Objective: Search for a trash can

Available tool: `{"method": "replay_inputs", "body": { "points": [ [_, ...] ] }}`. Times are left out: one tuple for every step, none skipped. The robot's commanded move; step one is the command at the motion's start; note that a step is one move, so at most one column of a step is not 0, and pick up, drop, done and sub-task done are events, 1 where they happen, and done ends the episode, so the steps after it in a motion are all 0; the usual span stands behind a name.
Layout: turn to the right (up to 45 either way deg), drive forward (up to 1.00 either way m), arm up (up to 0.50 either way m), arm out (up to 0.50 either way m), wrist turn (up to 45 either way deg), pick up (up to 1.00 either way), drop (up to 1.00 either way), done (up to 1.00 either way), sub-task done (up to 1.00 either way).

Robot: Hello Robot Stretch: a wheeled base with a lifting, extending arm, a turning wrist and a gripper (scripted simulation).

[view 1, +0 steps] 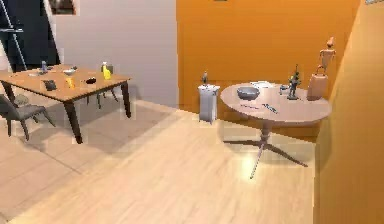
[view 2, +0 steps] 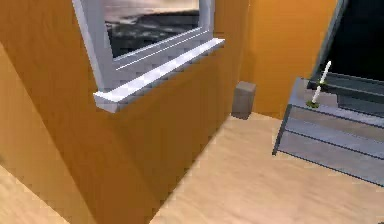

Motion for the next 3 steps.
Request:
{"method": "replay_inputs", "body": {
  "points": [
    [21.0, 0.00, 0.00, 0.00, 0.0, 0.00, 0.00, 0.00, 0.00],
    [0.0, 0.15, 0.00, 0.00, 0.0, 0.00, 0.00, 0.00, 0.00],
    [-45.0, 0.00, 0.00, 0.00, 0.0, 0.00, 0.00, 0.00, 0.00]
  ]
}}
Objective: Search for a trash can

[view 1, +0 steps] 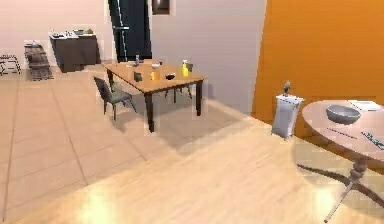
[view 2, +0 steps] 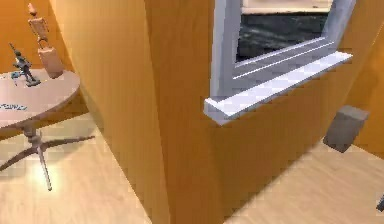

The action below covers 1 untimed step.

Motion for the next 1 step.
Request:
{"method": "replay_inputs", "body": {
  "points": [
    [-33.0, 0.00, 0.00, 0.00, 0.0, 0.00, 0.00, 0.00, 0.00]
  ]
}}
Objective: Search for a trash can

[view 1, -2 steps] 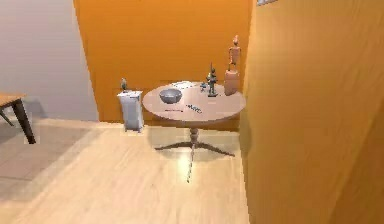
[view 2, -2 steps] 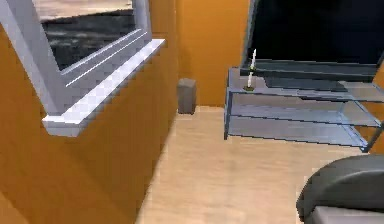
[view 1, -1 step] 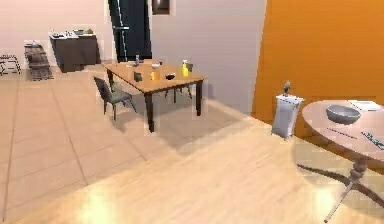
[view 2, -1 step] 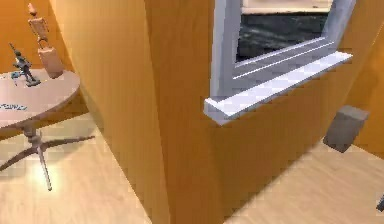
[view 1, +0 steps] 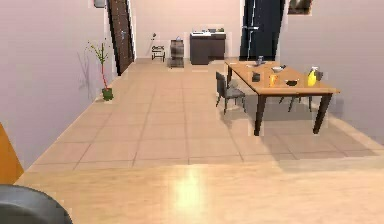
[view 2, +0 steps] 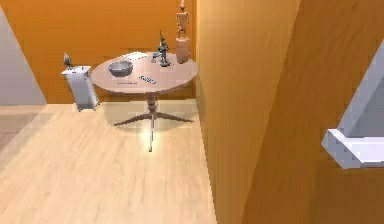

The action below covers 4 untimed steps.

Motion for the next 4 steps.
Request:
{"method": "replay_inputs", "body": {
  "points": [
    [0.0, 1.00, 0.00, 0.00, 0.0, 0.00, 0.00, 0.00, 0.00],
    [-3.0, 0.00, 0.00, 0.00, 0.0, 0.00, 0.00, 0.00, 0.00],
    [0.0, 1.00, 0.00, 0.00, 0.0, 0.00, 0.00, 0.00, 0.00],
    [0.0, 0.65, 0.00, 0.00, 0.0, 0.00, 0.00, 0.00, 0.00]
  ]
}}
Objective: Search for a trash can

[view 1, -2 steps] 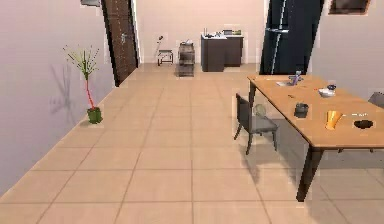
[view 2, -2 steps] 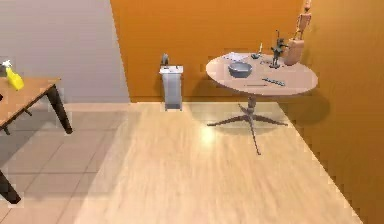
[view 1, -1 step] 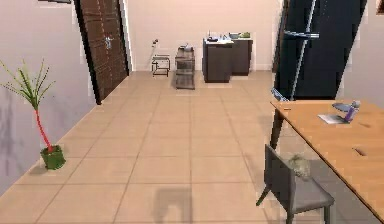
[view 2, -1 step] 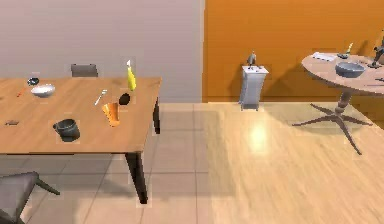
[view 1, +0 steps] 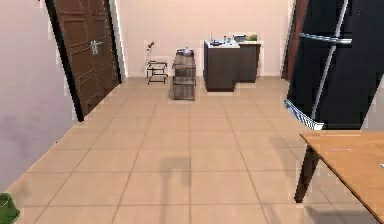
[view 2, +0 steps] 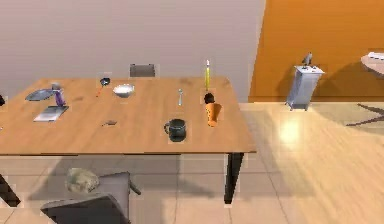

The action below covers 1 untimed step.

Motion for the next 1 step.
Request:
{"method": "replay_inputs", "body": {
  "points": [
    [15.0, 0.00, 0.00, 0.00, 0.0, 0.00, 0.00, 0.00, 0.00]
  ]
}}
